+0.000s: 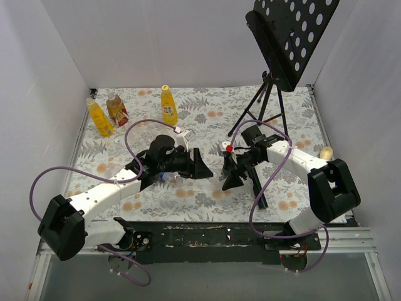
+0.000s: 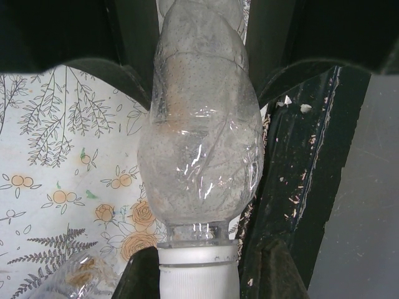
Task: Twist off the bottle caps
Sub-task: Unscrew the bottle cap from the plastic bottle.
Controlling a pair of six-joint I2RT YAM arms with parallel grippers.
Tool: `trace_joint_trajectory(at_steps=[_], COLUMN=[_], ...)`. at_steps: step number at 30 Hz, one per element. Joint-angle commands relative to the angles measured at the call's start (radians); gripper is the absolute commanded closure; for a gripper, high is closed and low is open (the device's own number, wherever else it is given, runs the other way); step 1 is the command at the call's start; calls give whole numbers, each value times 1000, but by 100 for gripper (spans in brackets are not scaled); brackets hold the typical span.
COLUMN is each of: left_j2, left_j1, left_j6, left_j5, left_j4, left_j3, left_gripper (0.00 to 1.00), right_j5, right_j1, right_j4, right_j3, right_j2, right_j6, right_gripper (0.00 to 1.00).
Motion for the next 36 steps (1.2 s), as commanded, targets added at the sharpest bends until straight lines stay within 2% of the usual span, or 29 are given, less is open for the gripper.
trace_joint_trajectory(at_steps=[1, 4, 6, 7, 9, 10, 15, 18, 22, 23, 24, 26, 29, 33, 36], left_j2=[23, 41, 55, 58, 67, 64, -2, -16, 9, -11, -34, 28, 64, 41, -3], left_j1=[0, 0, 0, 0, 0, 0, -1, -1, -23, -32, -82, -96, -110, -110, -110], left_j6=[-7, -3, 8, 12, 37, 60, 328, 614, 1141, 1263, 1469, 1561, 1583, 1571, 1489], left_j5=[1, 25, 51, 65, 91, 102, 186, 283, 340, 350, 274, 255, 252, 235, 222], left_j4=[-22, -21, -24, -23, -24, -23, -4, -70, -255, -253, -178, -219, -201, -165, -121], left_j3=[47, 54, 61, 64, 70, 71, 65, 88, 153, 125, 70, 119, 151, 125, 91], left_gripper=[41, 44, 54, 62, 89, 100, 100, 100, 100, 100, 100, 100, 100, 100, 98], right_j5=[-32, -33, -33, -33, -33, -33, -36, -36, -38, -38, -36, -33, -25, -24, -24], right_j1=[-3, -3, -1, -1, -1, -1, 3, 9, 17, 19, 23, 26, 25, 25, 25], right_j4=[10, 10, 8, 10, 10, 10, 8, 8, 8, 8, 10, 10, 10, 10, 8], right_j3=[13, 16, 14, 14, 16, 16, 11, 13, 11, 11, 10, 10, 10, 10, 13], right_j2=[-2, 0, 0, 1, 1, 1, 3, 3, 6, 6, 11, 14, 12, 8, 6], right_j6=[6, 6, 5, 5, 6, 6, 3, 5, 5, 5, 5, 3, 5, 3, 2], right_gripper=[91, 91, 91, 91, 91, 91, 91, 91, 91, 91, 91, 91, 91, 91, 92])
